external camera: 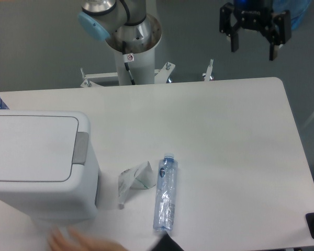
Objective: Open the trash can
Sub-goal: 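Move the open gripper down toward the grey hinge edge of the white bin lid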
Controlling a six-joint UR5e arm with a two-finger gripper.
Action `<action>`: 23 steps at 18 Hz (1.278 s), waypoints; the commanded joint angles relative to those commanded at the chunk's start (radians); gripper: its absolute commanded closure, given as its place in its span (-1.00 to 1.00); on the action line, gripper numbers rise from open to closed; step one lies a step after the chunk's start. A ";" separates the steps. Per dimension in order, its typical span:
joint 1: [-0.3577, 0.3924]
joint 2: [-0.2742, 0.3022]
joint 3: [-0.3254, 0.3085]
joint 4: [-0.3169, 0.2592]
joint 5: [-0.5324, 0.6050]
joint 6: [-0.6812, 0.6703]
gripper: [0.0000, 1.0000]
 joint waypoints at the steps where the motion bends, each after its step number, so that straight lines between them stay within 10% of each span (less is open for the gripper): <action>1: 0.000 0.000 -0.002 0.000 0.002 0.000 -1.00; 12: -0.067 -0.041 0.025 0.044 0.003 -0.288 -1.00; 23: -0.277 -0.118 0.023 0.298 0.005 -1.052 -1.00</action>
